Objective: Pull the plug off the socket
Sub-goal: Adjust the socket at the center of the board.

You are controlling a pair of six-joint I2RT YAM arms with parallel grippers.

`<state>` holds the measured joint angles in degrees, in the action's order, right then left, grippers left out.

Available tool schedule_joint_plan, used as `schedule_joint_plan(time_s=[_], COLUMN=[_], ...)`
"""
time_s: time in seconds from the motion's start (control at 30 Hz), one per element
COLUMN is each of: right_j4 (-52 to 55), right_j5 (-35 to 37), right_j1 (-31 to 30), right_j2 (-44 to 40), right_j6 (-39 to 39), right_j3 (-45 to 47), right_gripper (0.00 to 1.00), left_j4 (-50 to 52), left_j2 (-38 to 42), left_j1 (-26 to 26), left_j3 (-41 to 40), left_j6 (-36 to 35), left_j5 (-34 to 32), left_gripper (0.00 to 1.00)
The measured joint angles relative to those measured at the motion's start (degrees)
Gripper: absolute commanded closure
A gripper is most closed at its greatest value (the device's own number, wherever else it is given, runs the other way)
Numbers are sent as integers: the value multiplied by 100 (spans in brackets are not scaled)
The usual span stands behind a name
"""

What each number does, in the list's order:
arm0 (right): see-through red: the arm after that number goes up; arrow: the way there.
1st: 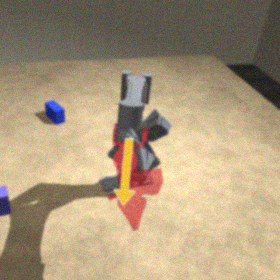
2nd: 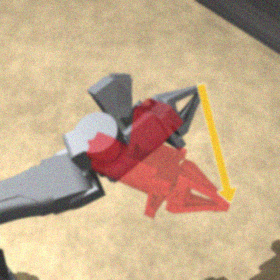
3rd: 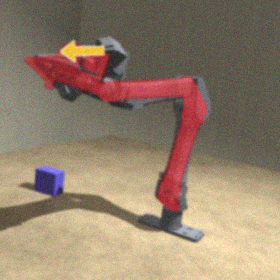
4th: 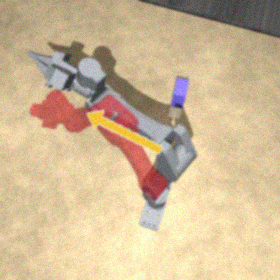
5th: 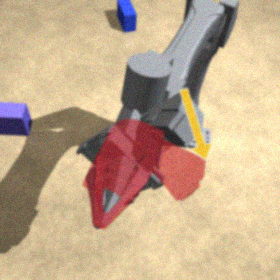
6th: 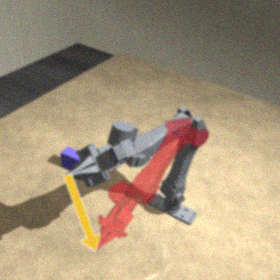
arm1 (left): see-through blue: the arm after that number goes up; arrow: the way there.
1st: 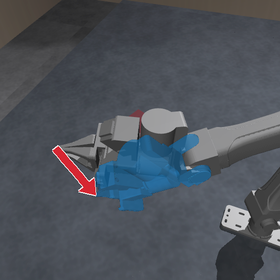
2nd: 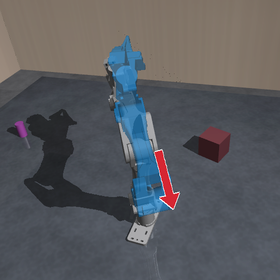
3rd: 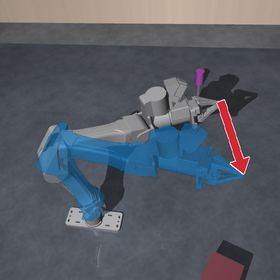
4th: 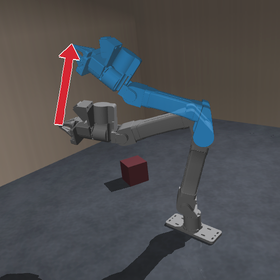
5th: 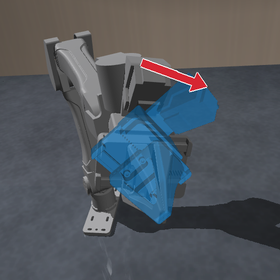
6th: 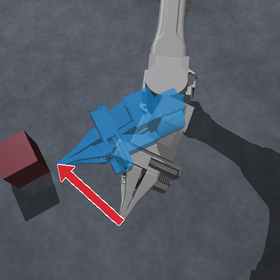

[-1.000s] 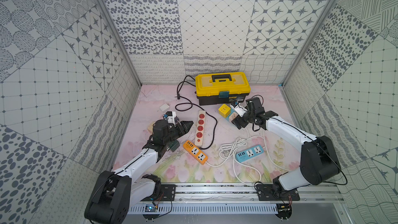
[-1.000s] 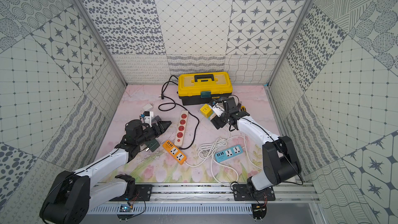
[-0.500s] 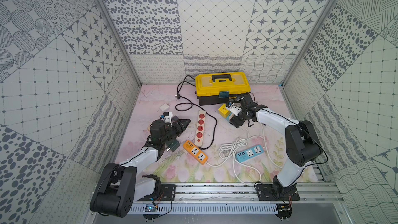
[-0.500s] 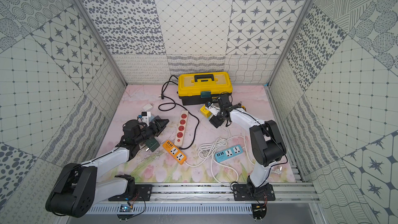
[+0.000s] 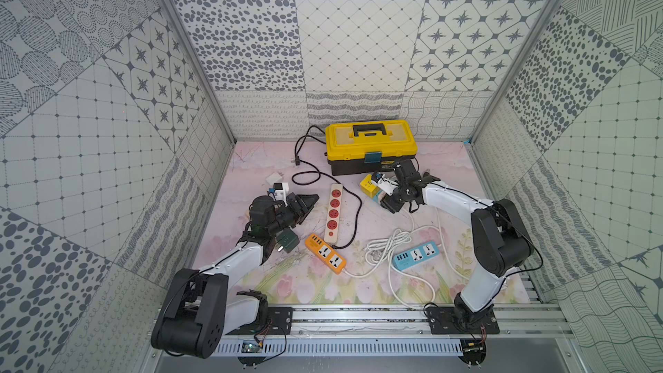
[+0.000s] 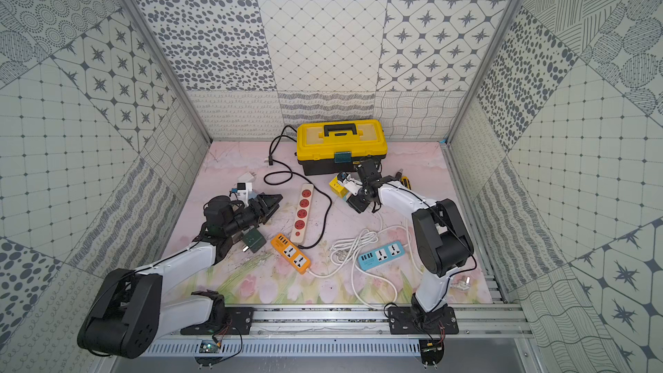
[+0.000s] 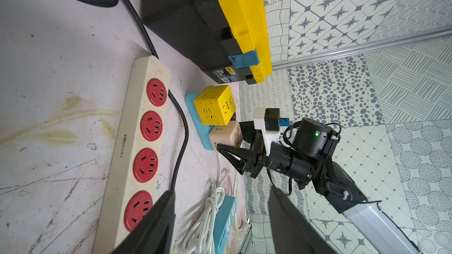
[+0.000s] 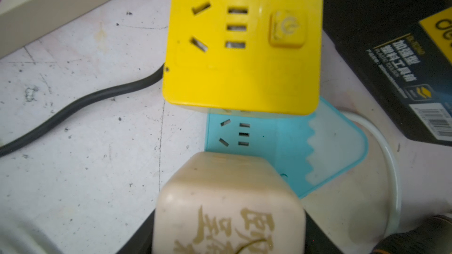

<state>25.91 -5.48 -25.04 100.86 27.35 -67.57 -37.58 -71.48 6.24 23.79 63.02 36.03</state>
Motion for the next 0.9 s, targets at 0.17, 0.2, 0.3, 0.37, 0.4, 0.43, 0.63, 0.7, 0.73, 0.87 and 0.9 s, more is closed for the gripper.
schedule_joint_plan(time_s=[0.17, 0.2, 0.3, 0.37, 0.4, 0.43, 0.63, 0.7, 0.73, 0.87, 0.9], right_j4=[83, 107, 101, 4, -61, -173, -721, -881, -935, -1001, -1005], right_j5=[-37, -42, -24, 24, 50, 87, 216, 232, 245, 260, 258], right_j1=[-267, -337, -511, -599, -619, -647, -750, -763, -772, -778, -778], right_j2=[-404, -501, -691, -785, -815, -855, -990, -1023, -1040, -1045, -1045], right_j6=[-789, -973, -1440, -1727, -1816, -1937, -2404, -2503, -2549, -2660, -2680], right_j3=[264, 334, 531, 699, 765, 846, 1215, 1318, 1353, 1379, 1377], right_gripper=[63, 63, 64, 65, 65, 65, 65, 65, 65, 65, 65], left_j4=[-59, -50, 0, 61, 105, 149, 361, 376, 376, 444, 481], left_j2=[-127, -155, -256, -356, -415, -481, -1102, -1394, -1606, -2378, -2577], left_j1=[197, 273, 551, 758, 861, 966, 1606, 1797, 1904, 2159, 2205], left_j3=[103, 136, 254, 365, 435, 505, 1078, 1318, 1486, 2127, 2299], left_j6=[367, 437, 581, 669, 726, 761, 1016, 1097, 1158, 1331, 1370], left_j5=[24, 20, -35, -101, -157, -205, -535, -621, -647, -691, -715], left_gripper=[36, 36, 36, 36, 36, 36, 36, 37, 37, 38, 38])
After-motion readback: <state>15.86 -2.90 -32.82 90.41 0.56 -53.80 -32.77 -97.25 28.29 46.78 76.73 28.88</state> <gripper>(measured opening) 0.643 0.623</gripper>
